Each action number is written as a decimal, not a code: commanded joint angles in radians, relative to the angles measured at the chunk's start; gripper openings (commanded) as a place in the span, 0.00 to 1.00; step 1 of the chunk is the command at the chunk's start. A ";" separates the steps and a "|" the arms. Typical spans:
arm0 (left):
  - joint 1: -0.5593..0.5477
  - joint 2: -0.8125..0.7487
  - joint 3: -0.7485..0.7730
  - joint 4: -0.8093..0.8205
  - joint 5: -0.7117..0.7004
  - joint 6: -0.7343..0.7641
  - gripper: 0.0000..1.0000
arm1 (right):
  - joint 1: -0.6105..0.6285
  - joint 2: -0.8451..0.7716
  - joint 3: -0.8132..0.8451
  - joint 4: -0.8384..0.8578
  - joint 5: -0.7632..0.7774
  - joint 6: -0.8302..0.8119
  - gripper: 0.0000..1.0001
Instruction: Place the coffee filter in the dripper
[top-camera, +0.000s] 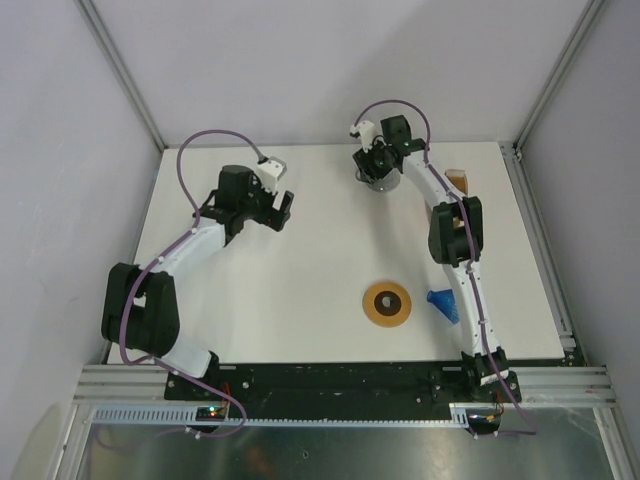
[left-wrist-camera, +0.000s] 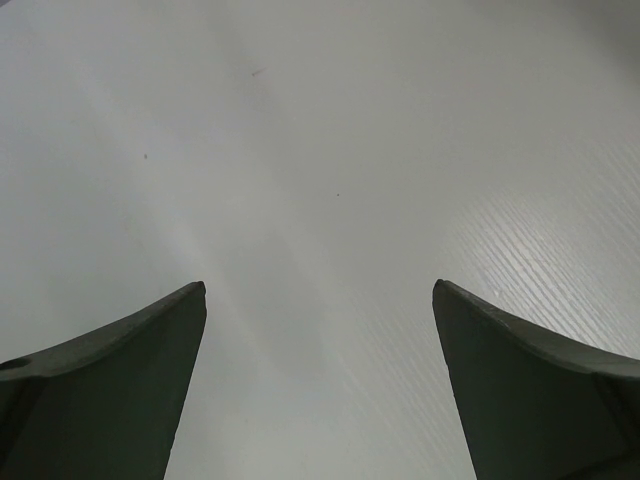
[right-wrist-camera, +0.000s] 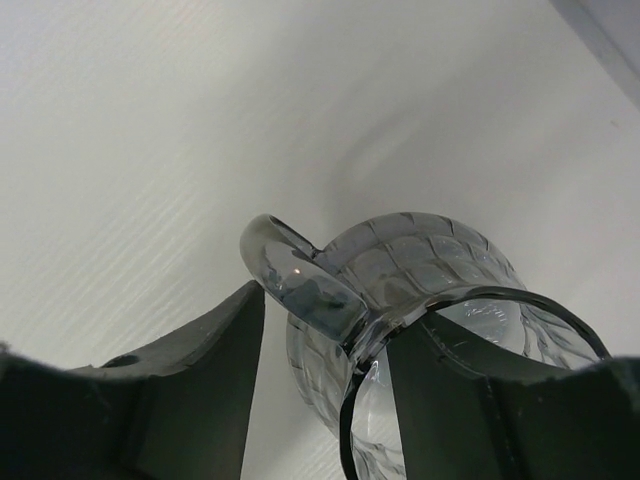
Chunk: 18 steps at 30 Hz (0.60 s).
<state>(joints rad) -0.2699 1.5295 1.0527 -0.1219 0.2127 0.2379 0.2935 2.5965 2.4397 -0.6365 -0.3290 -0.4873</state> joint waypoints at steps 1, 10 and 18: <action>0.010 -0.035 -0.005 0.014 0.005 0.023 1.00 | 0.016 -0.131 -0.077 -0.052 -0.036 -0.022 0.53; 0.019 -0.061 -0.006 0.014 0.004 0.028 1.00 | 0.075 -0.234 -0.203 -0.129 -0.062 -0.005 0.39; 0.035 -0.080 -0.015 0.014 -0.012 0.026 1.00 | 0.193 -0.369 -0.453 -0.001 0.024 0.143 0.34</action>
<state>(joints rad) -0.2459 1.4986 1.0523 -0.1219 0.2115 0.2455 0.4179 2.3386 2.0743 -0.7033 -0.3523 -0.4362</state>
